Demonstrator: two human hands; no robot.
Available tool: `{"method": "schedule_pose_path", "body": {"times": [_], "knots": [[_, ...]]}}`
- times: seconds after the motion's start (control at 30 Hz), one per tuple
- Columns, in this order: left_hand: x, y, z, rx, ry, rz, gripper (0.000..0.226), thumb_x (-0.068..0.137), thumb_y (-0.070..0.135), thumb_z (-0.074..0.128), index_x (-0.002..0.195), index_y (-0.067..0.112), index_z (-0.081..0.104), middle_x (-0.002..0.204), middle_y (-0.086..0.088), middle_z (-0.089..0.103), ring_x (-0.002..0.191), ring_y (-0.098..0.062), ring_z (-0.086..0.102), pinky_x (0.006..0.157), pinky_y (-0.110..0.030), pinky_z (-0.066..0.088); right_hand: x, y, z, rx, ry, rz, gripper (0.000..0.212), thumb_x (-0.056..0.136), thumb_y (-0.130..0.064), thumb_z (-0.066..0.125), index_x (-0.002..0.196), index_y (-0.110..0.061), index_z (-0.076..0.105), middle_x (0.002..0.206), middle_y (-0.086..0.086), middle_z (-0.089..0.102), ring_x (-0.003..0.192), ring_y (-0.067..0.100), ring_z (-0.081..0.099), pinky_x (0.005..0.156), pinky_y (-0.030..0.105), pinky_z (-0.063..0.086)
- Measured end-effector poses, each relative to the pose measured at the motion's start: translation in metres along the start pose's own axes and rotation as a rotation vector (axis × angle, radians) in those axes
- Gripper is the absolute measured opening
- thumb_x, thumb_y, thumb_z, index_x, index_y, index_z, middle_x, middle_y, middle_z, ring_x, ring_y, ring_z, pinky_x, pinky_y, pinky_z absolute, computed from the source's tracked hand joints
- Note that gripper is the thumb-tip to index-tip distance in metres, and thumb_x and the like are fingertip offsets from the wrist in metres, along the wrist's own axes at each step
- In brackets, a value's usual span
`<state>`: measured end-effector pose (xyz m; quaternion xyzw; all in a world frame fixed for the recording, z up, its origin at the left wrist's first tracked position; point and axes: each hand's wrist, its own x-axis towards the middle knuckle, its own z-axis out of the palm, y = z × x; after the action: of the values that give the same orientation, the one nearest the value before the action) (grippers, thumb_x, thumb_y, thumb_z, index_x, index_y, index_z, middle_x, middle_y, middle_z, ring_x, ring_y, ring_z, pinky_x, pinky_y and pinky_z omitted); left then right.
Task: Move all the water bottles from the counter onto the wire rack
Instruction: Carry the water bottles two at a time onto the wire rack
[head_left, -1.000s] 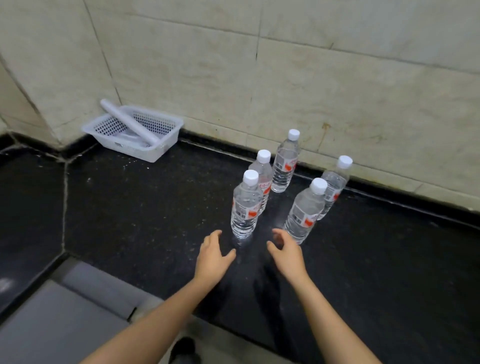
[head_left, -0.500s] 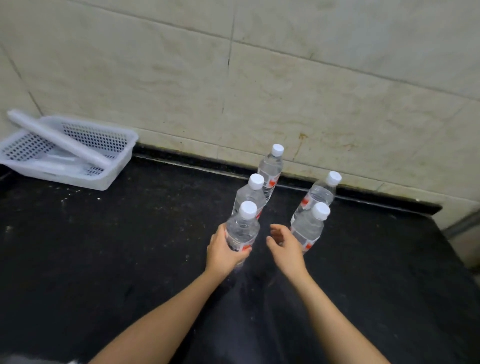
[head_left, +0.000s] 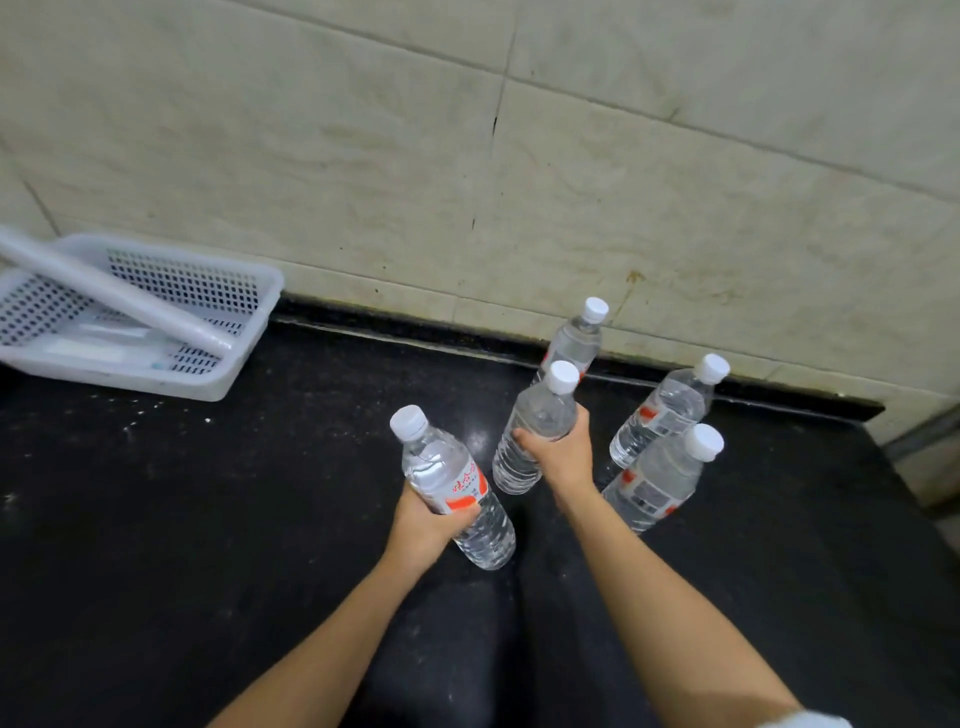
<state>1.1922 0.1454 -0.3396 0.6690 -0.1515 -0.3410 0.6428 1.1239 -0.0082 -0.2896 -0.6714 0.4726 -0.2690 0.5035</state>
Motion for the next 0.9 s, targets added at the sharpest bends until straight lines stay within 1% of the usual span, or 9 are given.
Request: {"method": "schedule_pose_path", "body": {"times": [0.13,0.23,0.33,0.5,0.63,0.7,0.77,0.83,0.9], "knots": [[-0.002,-0.005,-0.011,0.012,-0.016,-0.027,0.043,0.069,-0.006,0.072,0.109,-0.001,0.058,0.095,-0.009,0.068,0.086,-0.018,0.065,0.065,-0.011,0.053,-0.015,0.003,-0.006,-0.041,0.042,-0.012,0.073,0.063,-0.007,0.080,0.123,-0.012,0.038,0.107,-0.001,0.053,0.101,0.018,0.054,0.092,0.033,0.044],[-0.001,-0.006,-0.016,0.015,-0.023,-0.045,0.040,0.071,-0.004,0.071,0.108,0.001,0.059,0.095,-0.008,0.068,0.087,-0.017,0.065,0.067,-0.015,0.054,-0.038,0.005,-0.010,-0.021,0.048,-0.005,0.071,0.064,-0.003,0.079,0.121,-0.012,0.038,0.102,-0.006,0.052,0.098,0.013,0.052,0.086,0.027,0.040],[0.002,-0.005,-0.017,0.035,-0.034,-0.053,0.042,0.070,-0.001,0.072,0.110,0.003,0.057,0.096,-0.006,0.066,0.087,-0.014,0.063,0.070,-0.019,0.051,-0.066,0.015,-0.014,0.010,0.101,0.007,0.065,0.063,0.001,0.079,0.111,-0.018,0.039,0.095,-0.017,0.051,0.091,0.008,0.053,0.083,0.024,0.040],[0.000,0.002,-0.015,0.083,-0.108,0.007,0.041,0.073,-0.005,0.068,0.110,0.005,0.055,0.089,0.005,0.063,0.082,-0.005,0.060,0.059,-0.006,0.050,-0.107,0.030,-0.035,0.012,0.173,0.064,0.069,0.058,-0.007,0.082,0.108,-0.027,0.040,0.094,-0.024,0.051,0.093,0.010,0.053,0.083,0.024,0.041],[-0.015,0.007,-0.006,0.200,-0.231,0.068,0.046,0.070,-0.010,0.069,0.113,0.002,0.054,0.090,0.004,0.063,0.074,0.003,0.064,0.062,-0.006,0.050,-0.136,0.041,-0.062,-0.001,0.209,0.124,0.066,0.061,-0.011,0.082,0.108,-0.029,0.039,0.098,-0.012,0.056,0.096,0.013,0.054,0.083,0.026,0.042],[-0.025,0.007,0.002,0.235,-0.290,0.084,0.054,0.067,-0.011,0.072,0.115,0.002,0.051,0.094,0.002,0.063,0.077,0.003,0.063,0.072,-0.013,0.052,-0.149,0.046,-0.072,-0.003,0.217,0.136,0.064,0.061,-0.013,0.081,0.106,-0.031,0.039,0.102,-0.008,0.057,0.095,0.014,0.055,0.082,0.026,0.043],[-0.043,0.009,0.015,0.283,-0.338,0.103,0.064,0.059,-0.009,0.078,0.111,0.012,0.047,0.095,0.007,0.061,0.083,-0.002,0.060,0.077,-0.017,0.048,-0.164,0.052,-0.084,0.008,0.216,0.145,0.064,0.061,-0.015,0.081,0.106,-0.034,0.039,0.103,-0.008,0.057,0.095,0.013,0.056,0.081,0.025,0.042],[-0.067,0.006,0.024,0.346,-0.345,0.147,0.067,0.053,-0.003,0.084,0.101,0.024,0.046,0.092,0.011,0.059,0.081,0.002,0.059,0.068,-0.008,0.044,-0.183,0.063,-0.103,0.023,0.209,0.141,0.065,0.061,-0.017,0.082,0.106,-0.035,0.040,0.104,-0.008,0.057,0.097,0.013,0.055,0.082,0.024,0.043],[-0.091,-0.001,0.030,0.362,-0.291,0.171,0.064,0.053,0.000,0.084,0.103,0.023,0.050,0.096,0.002,0.063,0.085,0.000,0.061,0.075,-0.014,0.047,-0.204,0.076,-0.129,0.033,0.217,0.138,0.064,0.059,-0.017,0.083,0.106,-0.032,0.043,0.102,-0.007,0.058,0.095,0.013,0.056,0.077,0.021,0.043]]}}
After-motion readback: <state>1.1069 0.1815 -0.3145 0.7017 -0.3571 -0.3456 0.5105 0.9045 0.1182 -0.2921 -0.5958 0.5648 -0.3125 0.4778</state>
